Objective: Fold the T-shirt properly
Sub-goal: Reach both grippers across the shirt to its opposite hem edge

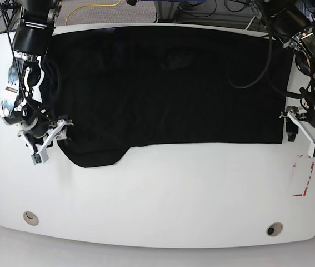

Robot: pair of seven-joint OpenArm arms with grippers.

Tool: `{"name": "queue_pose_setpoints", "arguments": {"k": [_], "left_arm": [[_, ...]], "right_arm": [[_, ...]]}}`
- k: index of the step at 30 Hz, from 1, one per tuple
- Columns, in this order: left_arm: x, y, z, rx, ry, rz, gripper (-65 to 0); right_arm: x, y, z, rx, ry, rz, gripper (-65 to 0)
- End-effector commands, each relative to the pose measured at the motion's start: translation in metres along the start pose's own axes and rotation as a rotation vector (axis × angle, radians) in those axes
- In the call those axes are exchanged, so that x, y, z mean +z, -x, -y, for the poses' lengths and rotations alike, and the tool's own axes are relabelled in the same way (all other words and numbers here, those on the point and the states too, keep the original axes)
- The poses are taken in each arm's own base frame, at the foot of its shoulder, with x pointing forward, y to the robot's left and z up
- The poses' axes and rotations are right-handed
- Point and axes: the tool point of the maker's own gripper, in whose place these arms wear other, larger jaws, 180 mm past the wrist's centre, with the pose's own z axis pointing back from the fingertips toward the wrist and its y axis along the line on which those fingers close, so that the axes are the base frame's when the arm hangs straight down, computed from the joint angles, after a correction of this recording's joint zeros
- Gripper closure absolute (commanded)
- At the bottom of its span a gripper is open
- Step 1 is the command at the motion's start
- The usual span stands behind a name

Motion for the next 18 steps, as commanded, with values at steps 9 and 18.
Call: {"name": "queue_pose_setpoints", "arguments": {"k": [9, 18], "left_arm": [[0.001, -0.042, 0.003, -0.003, 0.003, 0.104, -44.9], [0.002, -0.040, 0.003, -0.003, 0.001, 0.099, -44.7]], "right_arm": [[-0.030, -0.028, 0.045, -0.081, 0.066, 0.050, -42.3], [-0.052, -0.008, 0.056, -0.179, 0.059, 0.063, -42.2]]}}
